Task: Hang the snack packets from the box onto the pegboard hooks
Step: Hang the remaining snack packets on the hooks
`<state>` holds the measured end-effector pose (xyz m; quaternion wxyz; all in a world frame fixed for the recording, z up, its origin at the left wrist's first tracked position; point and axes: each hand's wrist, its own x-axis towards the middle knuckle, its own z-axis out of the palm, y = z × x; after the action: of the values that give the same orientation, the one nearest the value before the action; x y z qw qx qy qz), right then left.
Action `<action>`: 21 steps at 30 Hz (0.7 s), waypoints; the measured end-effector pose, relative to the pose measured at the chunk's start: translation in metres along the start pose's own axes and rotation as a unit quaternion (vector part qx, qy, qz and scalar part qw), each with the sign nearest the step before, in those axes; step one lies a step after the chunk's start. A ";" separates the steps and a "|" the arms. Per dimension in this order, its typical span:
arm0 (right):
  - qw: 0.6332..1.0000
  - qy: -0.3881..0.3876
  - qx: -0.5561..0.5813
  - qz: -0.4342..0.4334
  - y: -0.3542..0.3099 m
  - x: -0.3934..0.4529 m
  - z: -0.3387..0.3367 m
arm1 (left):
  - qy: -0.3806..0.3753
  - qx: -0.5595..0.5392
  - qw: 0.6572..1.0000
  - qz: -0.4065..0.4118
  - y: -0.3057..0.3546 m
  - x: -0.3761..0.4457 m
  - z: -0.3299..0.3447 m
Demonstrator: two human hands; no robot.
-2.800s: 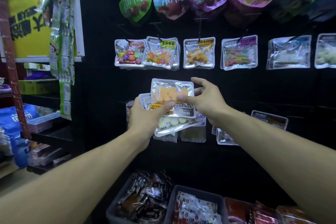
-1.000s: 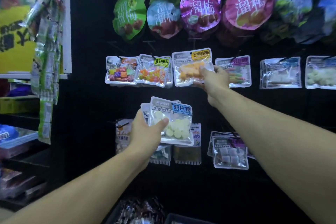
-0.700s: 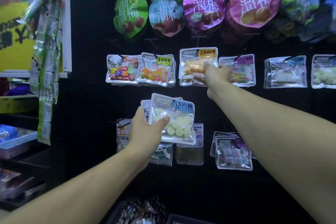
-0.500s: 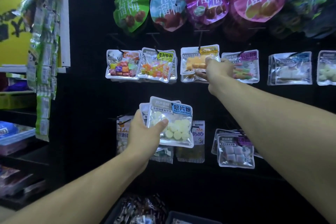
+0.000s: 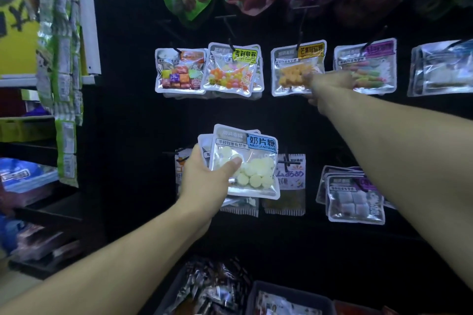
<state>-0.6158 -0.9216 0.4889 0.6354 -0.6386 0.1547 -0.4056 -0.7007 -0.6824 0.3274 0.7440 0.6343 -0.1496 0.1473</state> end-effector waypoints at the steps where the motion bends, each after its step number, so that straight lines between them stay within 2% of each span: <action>1: 0.999 -0.030 0.019 0.017 0.003 -0.003 -0.001 | 0.005 -0.001 1.000 -0.002 -0.001 -0.001 -0.002; 3: 0.995 -0.072 0.057 0.041 0.010 -0.007 -0.006 | 0.012 -0.008 1.000 0.001 -0.001 -0.003 -0.004; 5: 0.994 -0.081 0.059 0.037 0.018 -0.012 -0.016 | 0.014 -0.018 1.000 -0.005 0.000 -0.006 -0.002; 8: 0.988 -0.150 0.005 0.023 0.024 -0.050 -0.038 | 0.017 -0.023 0.999 -0.017 0.005 -0.013 0.006; 11: 0.960 -0.267 -0.075 0.028 0.031 -0.095 -0.068 | 0.012 -0.031 0.999 -0.016 0.014 -0.021 0.017; 13: 0.942 -0.314 -0.116 0.030 0.038 -0.117 -0.087 | 0.007 -0.041 0.999 -0.010 0.022 -0.027 0.025; 21: 0.957 -0.278 -0.079 0.007 0.029 -0.148 -0.149 | -0.022 -0.029 0.999 0.012 0.049 -0.044 0.072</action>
<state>-0.8053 -0.9227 0.3936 0.6039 -0.7731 0.0073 -0.1941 -0.7632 -0.7473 0.3643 0.7566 0.6139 -0.1782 0.1379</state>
